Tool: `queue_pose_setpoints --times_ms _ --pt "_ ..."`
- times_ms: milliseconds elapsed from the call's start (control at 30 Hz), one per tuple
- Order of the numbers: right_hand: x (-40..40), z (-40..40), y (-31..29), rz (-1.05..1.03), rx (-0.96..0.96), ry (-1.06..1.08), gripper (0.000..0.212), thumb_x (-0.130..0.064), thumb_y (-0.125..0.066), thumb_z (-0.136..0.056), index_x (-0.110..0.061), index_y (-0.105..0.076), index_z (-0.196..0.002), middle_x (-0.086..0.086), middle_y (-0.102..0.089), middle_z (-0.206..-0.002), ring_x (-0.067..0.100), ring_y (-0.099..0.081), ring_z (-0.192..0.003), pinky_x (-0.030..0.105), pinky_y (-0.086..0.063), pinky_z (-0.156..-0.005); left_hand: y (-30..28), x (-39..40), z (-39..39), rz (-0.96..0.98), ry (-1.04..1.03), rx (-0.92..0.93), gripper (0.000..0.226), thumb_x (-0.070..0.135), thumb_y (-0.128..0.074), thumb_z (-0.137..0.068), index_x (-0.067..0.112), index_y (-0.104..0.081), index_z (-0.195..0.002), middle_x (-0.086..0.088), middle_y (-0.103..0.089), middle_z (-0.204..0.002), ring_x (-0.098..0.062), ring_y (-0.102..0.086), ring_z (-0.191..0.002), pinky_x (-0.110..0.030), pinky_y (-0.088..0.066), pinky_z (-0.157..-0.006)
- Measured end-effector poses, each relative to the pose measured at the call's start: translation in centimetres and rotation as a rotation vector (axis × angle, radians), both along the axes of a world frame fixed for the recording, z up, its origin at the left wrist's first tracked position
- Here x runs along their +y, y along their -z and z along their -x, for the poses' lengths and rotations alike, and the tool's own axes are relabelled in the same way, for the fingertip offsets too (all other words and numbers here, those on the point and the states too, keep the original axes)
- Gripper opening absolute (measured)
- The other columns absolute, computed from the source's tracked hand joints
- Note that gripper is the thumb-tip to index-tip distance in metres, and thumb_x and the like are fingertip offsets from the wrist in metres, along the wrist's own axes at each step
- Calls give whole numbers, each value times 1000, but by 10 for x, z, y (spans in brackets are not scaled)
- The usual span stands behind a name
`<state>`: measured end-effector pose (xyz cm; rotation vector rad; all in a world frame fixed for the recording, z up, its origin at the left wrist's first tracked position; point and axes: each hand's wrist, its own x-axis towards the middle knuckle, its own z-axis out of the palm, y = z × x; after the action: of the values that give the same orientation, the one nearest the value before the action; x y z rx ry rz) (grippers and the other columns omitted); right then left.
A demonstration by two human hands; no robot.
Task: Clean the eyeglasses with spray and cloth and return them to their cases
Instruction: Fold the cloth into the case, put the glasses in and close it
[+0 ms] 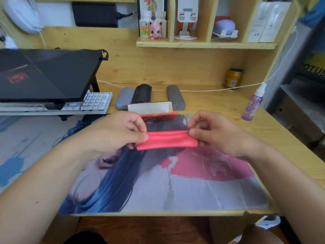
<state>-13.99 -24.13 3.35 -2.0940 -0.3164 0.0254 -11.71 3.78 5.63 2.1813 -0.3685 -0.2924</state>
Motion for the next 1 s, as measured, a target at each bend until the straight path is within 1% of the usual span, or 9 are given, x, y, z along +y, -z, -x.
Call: queue_pose_setpoints --times_ms 133,200,300,433,633,700,800,867,1000 --pt "17 -56 -24 40 -163 114 14 -6 -67 -93 -17 -62 -86 -8 -59 -60 1 -49 -50 16 -39 -52 -17 1 -45 163 -209 -140 10 6 -75 -88 11 -66 -88 -2 -71 -69 -14 -60 -55 -33 -50 -66" --pt "28 -91 -31 119 -238 193 16 -10 -70 -92 -21 -64 -82 -7 -60 -66 1 -49 -53 16 -36 -53 -23 -3 -70 161 -304 -232 10 10 -76 -88 14 -66 -88 -3 -72 -80 -15 -63 -62 -35 -55 -71" --pt "43 -130 -21 321 -254 251 18 -13 -72 -88 -24 -64 -76 -10 -59 -66 2 -50 -59 13 -34 -53 -12 -4 -104 41 -348 -240 12 11 -77 -86 17 -67 -85 -4 -73 -92 -18 -67 -76 -39 -57 -82" --pt "47 -149 -3 530 -103 168 19 -15 -76 -84 -26 -66 -71 -9 -62 -66 7 -55 -62 24 -39 -55 13 -4 -126 -133 -301 -146 20 8 -83 -78 16 -65 -80 -5 -71 -86 -23 -67 -78 -35 -54 -76" --pt "51 -150 -15 664 11 47 18 -16 -77 -85 -26 -67 -73 -9 -64 -70 8 -59 -67 22 -44 -59 17 -7 -125 -344 -254 -211 18 17 -83 -82 18 -67 -73 2 -68 -84 -15 -63 -82 -27 -46 -66" --pt "52 -145 -16 681 15 48 17 -17 -75 -87 -26 -66 -75 -11 -62 -70 4 -56 -65 19 -40 -55 19 -9 -116 -388 -260 -251 17 19 -81 -83 19 -67 -73 3 -67 -85 -16 -62 -85 -30 -49 -71" --pt "50 -129 -7 661 -28 107 17 -22 -73 -88 -26 -63 -75 -9 -63 -73 11 -60 -73 26 -43 -62 28 -11 -97 -446 -277 -380 16 19 -73 -89 22 -62 -77 3 -61 -89 -20 -59 -91 -38 -52 -80" --pt "48 -115 5 618 -105 170 17 -23 -71 -89 -26 -59 -77 -7 -64 -74 19 -62 -79 31 -46 -68 43 -10 -82 -471 -239 -558 19 11 -67 -89 21 -54 -81 4 -49 -92 -25 -57 -84 -45 -51 -74" --pt "44 -94 29 546 -359 179 12 -26 -67 -91 -27 -55 -87 -1 -67 -74 30 -63 -80 42 -50 -71 69 -4 -66 -588 -132 -811 44 -9 -64 -76 22 -34 -85 3 -26 -88 -27 -35 -47 -42 -34 -41"
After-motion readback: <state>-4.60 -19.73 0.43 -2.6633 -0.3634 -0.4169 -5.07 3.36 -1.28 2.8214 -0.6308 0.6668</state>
